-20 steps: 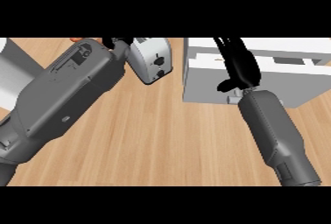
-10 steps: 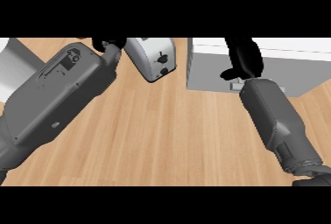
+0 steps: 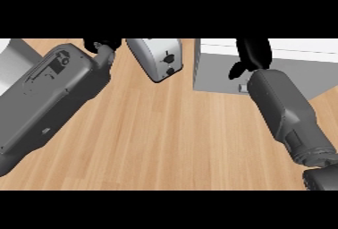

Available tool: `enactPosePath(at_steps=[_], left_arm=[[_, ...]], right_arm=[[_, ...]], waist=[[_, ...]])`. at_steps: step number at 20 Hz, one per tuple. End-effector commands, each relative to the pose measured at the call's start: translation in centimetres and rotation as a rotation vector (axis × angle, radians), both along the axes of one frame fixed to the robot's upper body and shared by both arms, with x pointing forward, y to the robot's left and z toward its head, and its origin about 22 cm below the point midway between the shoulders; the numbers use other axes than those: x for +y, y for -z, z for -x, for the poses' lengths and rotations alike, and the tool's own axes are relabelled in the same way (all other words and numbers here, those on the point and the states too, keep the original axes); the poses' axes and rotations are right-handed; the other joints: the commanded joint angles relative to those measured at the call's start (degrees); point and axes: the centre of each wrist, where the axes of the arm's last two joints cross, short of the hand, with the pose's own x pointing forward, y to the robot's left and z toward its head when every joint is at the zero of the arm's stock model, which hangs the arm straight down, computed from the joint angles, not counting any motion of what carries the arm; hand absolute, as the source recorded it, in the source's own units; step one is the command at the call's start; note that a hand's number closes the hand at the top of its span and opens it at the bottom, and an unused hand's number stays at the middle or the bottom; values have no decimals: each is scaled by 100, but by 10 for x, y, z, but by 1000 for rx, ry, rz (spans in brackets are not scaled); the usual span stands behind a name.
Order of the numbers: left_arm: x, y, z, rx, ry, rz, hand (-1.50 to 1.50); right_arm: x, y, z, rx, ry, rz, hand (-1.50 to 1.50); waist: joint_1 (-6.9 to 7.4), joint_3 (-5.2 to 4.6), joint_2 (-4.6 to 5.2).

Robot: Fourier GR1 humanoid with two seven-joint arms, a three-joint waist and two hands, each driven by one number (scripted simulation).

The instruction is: Pick up the can, place it into the drawer and close the drawer

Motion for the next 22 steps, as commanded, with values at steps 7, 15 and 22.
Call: enactPosePath(at_steps=[7,15,22], left_arm=[[2,1,13,-4,44,-1,-150],[12,-7,15,-4,26,-2,-150],[17,-14,14,4,11,6,-150]], right_arm=[[5,-41,-16,-23,13,-32,-150],[26,-42,-17,105,-142,-562,-150],[7,-52,-20,77,-208,-725,-150]], waist=[[201,-2,53],[185,27,-7],[75,12,63]])
